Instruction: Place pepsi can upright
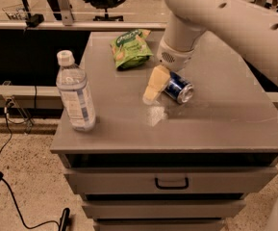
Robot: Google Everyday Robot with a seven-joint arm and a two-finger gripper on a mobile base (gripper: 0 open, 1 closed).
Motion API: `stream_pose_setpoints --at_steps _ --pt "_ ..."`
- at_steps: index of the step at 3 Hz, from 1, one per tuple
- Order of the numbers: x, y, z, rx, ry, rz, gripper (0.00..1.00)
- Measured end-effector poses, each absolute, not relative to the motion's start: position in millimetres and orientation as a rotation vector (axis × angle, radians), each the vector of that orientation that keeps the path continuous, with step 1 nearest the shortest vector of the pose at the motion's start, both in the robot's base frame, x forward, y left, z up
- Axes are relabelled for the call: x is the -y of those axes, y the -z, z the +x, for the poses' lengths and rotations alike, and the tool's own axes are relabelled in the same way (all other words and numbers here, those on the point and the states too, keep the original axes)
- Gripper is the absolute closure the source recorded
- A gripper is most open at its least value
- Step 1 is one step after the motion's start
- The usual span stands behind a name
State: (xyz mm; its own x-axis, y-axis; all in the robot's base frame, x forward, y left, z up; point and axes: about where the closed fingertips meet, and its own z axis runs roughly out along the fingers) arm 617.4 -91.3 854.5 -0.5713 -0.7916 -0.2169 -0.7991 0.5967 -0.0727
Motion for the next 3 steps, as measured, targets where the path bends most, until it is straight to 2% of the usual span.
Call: stream_pose_setpoints --at_steps 1,2,3 --pt "82.6 -835.2 625.1 -2.652 0.020 -1.350 0.00" --pt "79.7 -824.8 628.9 -2.700 0.057 -1.370 0.15" --pt "79.8 -820.8 631.8 -2.728 0.073 -1.381 0.38"
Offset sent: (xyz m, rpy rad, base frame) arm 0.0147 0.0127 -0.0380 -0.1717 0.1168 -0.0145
